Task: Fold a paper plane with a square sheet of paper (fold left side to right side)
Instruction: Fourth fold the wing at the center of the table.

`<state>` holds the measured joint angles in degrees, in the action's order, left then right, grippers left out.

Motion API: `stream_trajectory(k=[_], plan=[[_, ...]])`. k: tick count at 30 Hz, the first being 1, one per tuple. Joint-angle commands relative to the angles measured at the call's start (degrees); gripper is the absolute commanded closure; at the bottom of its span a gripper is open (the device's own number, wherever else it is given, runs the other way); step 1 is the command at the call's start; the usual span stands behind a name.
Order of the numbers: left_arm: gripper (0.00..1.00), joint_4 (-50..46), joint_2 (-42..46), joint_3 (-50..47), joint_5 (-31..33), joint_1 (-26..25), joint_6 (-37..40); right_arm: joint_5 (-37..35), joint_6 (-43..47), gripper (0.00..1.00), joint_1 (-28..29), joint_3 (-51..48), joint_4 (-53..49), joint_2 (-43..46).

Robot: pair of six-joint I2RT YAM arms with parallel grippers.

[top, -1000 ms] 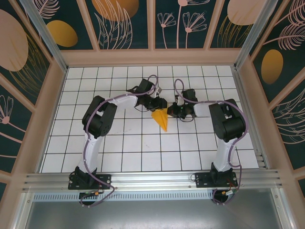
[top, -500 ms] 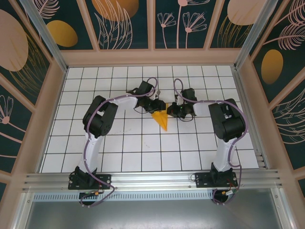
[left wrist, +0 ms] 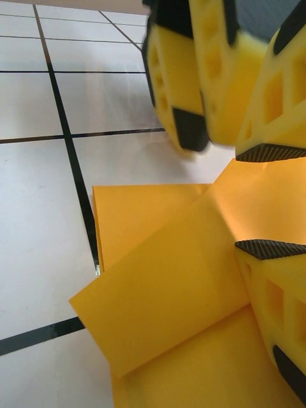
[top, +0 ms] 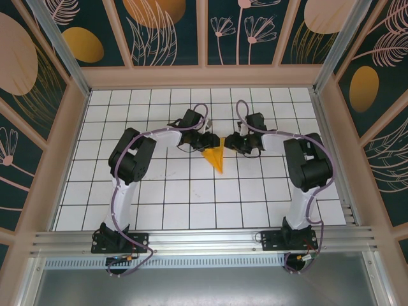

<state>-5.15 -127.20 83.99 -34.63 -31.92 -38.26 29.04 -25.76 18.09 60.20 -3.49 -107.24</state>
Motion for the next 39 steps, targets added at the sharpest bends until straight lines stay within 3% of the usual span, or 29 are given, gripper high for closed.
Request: stream_trajectory(k=[1, 8, 13, 22, 39], plan=[[0.60, -3.40, -3.41, -2.69, 3.83, -0.96, -0.28, -2.78, 1.63, 0.64, -0.16, 0.37, -2.76, 7.08], [0.60, -3.38, -3.50, -2.54, 3.82, -1.05, -0.25, 4.08, -2.78, 0.67, 5.97, -9.54, 2.65, 15.44], [0.60, -3.48, -3.29, -2.45, 3.88, -1.12, -0.11, 4.21, -5.85, 0.67, 12.37, -12.38, 5.59, 14.03], [0.60, -3.47, -3.08, -2.40, 4.00, -1.10, -0.02, 0.85, -5.01, 0.67, 12.59, -10.02, 4.22, 8.45], [0.60, -3.77, -3.40, -2.03, 4.10, -1.08, 0.09, -1.91, -4.27, 0.67, 12.59, -12.83, 2.05, 6.71]])
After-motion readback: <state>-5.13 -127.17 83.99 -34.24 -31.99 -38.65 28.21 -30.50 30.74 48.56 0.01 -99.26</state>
